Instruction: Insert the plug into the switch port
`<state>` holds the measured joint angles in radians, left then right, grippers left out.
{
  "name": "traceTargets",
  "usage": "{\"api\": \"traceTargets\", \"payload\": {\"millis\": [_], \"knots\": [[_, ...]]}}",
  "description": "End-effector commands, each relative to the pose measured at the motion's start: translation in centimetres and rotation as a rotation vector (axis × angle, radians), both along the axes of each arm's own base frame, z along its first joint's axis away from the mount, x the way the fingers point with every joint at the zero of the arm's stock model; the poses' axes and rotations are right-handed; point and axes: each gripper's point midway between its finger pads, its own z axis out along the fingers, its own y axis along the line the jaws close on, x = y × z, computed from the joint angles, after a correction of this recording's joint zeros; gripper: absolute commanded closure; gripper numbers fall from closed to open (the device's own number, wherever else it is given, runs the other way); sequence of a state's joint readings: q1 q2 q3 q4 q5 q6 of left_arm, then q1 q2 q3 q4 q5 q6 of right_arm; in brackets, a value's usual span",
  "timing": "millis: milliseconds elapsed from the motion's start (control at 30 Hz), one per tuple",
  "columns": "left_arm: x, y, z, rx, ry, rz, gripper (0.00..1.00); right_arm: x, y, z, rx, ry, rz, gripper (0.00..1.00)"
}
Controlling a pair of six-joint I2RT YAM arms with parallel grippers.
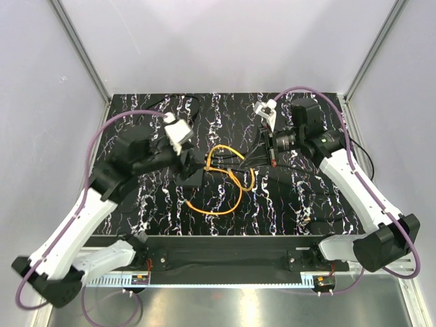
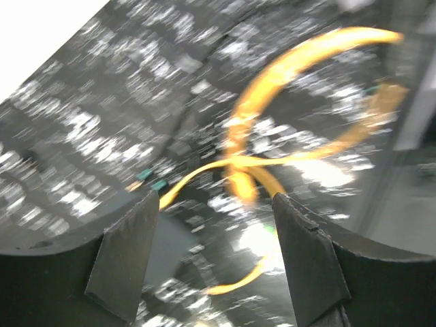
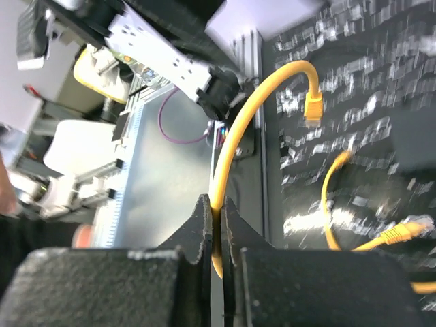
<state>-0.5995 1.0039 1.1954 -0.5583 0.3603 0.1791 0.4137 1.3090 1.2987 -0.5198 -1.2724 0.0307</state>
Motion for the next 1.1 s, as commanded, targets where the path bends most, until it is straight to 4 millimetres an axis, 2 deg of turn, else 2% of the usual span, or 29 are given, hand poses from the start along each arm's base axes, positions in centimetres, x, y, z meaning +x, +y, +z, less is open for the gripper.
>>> {"api": "traceTargets", "payload": {"millis": [0,133,333,400,500,533,633,833,900,1067], "knots": [[-4.7,-2.5,2.0,-0.215,0.105,-0.254,0.27,-1.5,0.0,3.6,0.101,-0.152,0.121,1.00],[-6.1,-2.6,2.2,-0.319,0.175,-0.356,0.26,-2.4,-0.1,5.2,0.130,-0.188,0.150,1.00],[-5.3,-2.5,2.9,-0.406,0.199,-0.374,0.26,-3.9,0.0,6.3,0.150,-0.202,0.176,1.00],[-4.9,-2.3,2.6,-0.420,0.218,-0.367,0.27,-4.4,0.0,6.6,0.154,-0.212,0.181,1.00],[-5.0,-2.3,2.6,-0.444,0.245,-0.390,0.30,-4.8,0.0,7.0,0.158,-0.206,0.187,1.00],[-5.3,-2.4,3.2,-0.459,0.237,-0.418,0.32,-4.8,-0.1,7.0,0.157,-0.203,0.185,1.00],[-5.9,-2.5,2.8,-0.455,0.263,-0.456,0.39,-4.6,0.0,7.1,0.155,-0.216,0.168,1.00],[-6.1,-2.4,1.9,-0.430,0.255,-0.469,0.41,-4.3,0.2,7.5,0.162,-0.221,0.160,1.00],[-6.1,-2.4,1.7,-0.425,0.258,-0.471,0.45,-4.2,0.3,7.7,0.167,-0.224,0.160,1.00],[-5.1,-2.1,2.4,-0.423,0.218,-0.452,0.72,-4.3,0.1,7.1,0.147,-0.191,0.145,1.00]]}}
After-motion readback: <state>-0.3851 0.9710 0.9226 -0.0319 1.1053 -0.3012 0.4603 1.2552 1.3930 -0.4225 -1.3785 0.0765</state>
